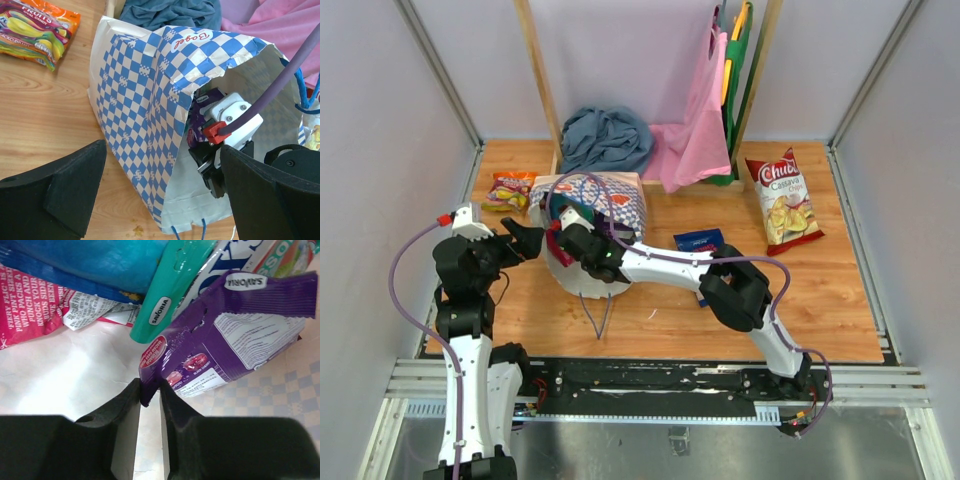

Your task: Take the snacks out of the paper bag

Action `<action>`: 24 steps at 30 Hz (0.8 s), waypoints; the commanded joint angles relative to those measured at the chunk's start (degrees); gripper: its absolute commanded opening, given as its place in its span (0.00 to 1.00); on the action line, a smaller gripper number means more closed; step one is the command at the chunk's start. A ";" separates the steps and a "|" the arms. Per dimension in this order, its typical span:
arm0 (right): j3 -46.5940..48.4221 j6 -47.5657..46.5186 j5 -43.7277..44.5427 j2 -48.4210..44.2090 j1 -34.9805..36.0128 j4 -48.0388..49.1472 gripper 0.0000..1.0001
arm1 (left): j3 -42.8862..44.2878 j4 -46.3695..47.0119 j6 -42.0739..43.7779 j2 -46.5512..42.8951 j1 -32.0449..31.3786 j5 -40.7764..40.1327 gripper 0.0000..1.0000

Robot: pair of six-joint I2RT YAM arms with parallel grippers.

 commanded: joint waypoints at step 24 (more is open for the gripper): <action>-3.19 -3.48 -2.66 -21.34 4.77 -0.80 0.01 | -0.59 1.70 -0.19 -0.44 -0.22 0.98 1.00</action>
